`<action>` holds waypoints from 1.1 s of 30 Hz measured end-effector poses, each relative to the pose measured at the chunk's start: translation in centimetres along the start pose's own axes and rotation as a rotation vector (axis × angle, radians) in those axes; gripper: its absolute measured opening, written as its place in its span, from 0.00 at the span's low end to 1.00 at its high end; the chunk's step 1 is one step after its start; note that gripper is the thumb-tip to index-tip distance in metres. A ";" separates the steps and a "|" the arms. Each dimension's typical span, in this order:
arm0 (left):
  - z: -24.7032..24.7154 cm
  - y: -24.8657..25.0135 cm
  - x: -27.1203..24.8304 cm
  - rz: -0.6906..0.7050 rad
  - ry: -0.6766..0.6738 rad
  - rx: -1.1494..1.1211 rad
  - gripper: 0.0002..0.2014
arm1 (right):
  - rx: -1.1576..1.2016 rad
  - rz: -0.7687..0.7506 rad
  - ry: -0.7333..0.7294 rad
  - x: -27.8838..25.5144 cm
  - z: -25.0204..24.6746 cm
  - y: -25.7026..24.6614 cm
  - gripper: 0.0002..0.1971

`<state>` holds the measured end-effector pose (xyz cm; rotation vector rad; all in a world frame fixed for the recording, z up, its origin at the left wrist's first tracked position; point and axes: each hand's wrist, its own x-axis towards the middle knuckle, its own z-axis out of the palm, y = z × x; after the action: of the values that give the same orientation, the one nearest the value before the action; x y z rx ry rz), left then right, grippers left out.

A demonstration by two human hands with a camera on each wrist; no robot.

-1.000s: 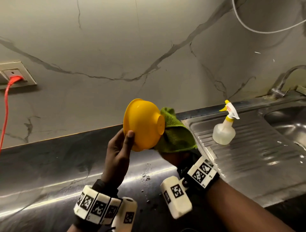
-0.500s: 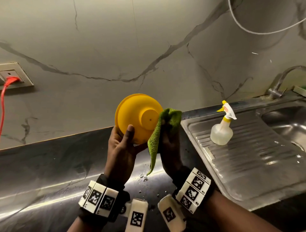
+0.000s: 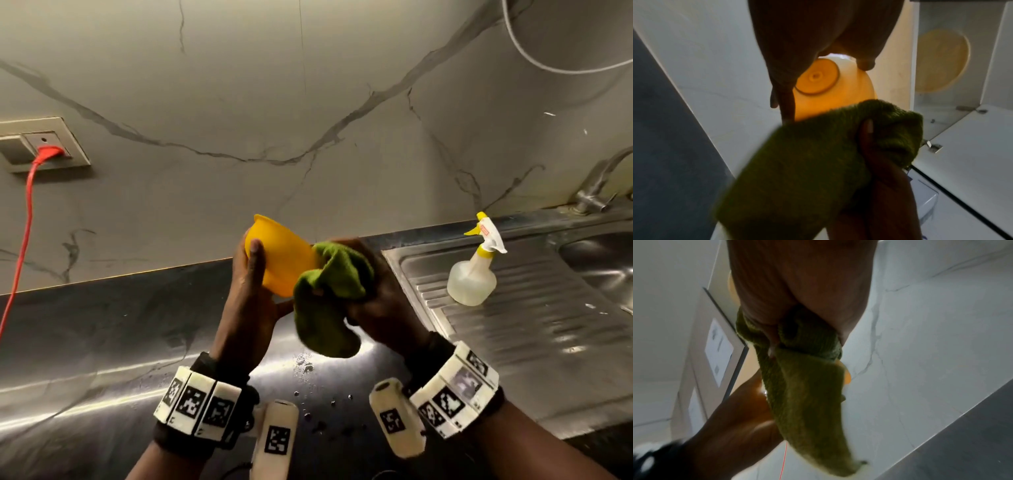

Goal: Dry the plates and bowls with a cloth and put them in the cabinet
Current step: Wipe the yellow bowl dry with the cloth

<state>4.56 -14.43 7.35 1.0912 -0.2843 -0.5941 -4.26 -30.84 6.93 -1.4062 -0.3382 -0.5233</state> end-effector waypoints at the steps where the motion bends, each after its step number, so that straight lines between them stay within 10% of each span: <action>1: 0.0 0.0 0.1 -0.023 0.002 -0.026 0.56 | -0.017 0.000 -0.020 -0.4 0.7 0.0 0.26; 6: 0.5 -0.1 -0.2 0.144 0.058 0.128 0.50 | -0.079 0.127 0.129 -1.2 3.8 -0.4 0.07; 13: -0.1 -1.3 -1.3 0.280 -0.096 0.322 0.47 | 0.376 0.651 0.204 1.1 5.3 -2.8 0.12; 18: 0.5 -1.5 -3.0 0.213 -0.148 0.267 0.54 | 0.377 0.632 0.384 2.8 4.8 -2.6 0.19; 23: 0.2 -0.1 -2.6 0.283 -0.190 0.237 0.37 | 0.192 0.522 0.457 2.2 4.1 -1.3 0.16; 28: 0.9 0.0 -2.5 0.268 -0.204 0.198 0.41 | -0.327 0.113 0.230 -0.3 5.6 0.0 0.15; 33: 0.3 0.4 -3.0 0.203 -0.232 0.075 0.33 | -0.445 0.104 -0.185 -0.7 4.2 -2.2 0.21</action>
<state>2.16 -12.75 8.06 1.0505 -0.6156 -0.5314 -5.66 -26.73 8.99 -1.9000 -0.3049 -0.3969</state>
